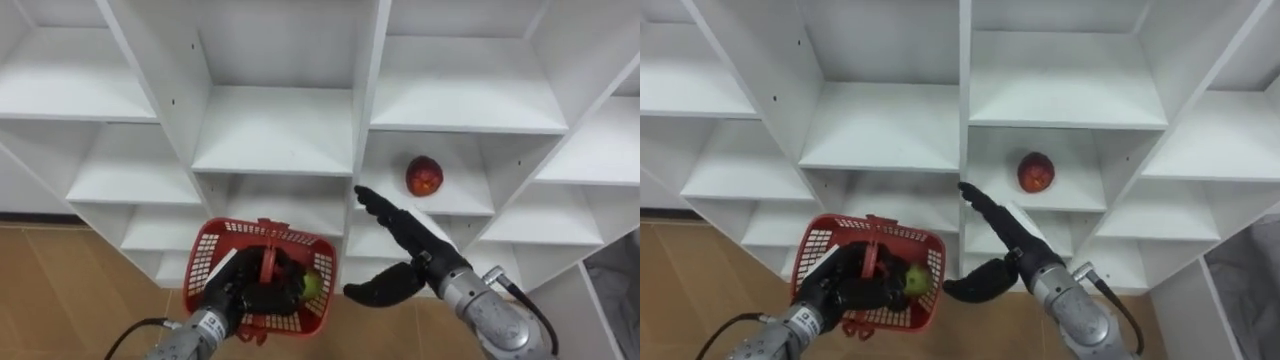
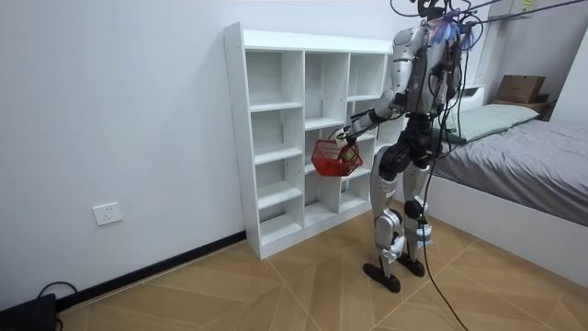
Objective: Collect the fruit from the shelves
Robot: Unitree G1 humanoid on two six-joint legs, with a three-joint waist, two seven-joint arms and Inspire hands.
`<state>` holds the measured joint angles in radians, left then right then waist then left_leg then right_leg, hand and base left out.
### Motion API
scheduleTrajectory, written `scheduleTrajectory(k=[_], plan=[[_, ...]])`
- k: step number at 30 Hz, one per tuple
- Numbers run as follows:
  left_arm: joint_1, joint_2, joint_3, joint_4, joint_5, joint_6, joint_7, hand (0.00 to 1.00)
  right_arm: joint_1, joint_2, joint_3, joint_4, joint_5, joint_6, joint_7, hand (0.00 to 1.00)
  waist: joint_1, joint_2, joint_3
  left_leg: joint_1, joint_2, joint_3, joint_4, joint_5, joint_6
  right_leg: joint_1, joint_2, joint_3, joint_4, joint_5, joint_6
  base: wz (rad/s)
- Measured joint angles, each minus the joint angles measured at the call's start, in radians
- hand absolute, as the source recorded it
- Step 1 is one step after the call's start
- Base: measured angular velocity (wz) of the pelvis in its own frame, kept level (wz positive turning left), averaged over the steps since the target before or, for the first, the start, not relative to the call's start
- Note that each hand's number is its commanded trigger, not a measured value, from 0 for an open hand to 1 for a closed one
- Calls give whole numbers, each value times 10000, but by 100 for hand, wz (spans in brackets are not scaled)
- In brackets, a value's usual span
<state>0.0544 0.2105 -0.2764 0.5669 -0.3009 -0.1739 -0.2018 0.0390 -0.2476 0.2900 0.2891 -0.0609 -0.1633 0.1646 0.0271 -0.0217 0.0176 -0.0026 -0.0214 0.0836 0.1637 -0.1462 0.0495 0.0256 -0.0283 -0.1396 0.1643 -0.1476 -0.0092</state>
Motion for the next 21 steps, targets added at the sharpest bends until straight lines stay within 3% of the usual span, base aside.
scheduleTrajectory(k=[11, 21], plan=[[228, -66, 101, -1, 123, 9, 23, 100, 325, 155, -423, -7, -106, -120, -724, 0, -50, 174, -78, 376, 62, 200, -7, -80, -21, 288, 23, 155, -114, 3, -3, -4], [361, -276, 466, -3, 349, 21, 31, 100, 326, 170, -880, -48, -118, -120, -1668, 0, -313, 107, -83, 521, 85, 375, -95, -87, -30, 429, 88, 298, -132, 2, -4, -3]])
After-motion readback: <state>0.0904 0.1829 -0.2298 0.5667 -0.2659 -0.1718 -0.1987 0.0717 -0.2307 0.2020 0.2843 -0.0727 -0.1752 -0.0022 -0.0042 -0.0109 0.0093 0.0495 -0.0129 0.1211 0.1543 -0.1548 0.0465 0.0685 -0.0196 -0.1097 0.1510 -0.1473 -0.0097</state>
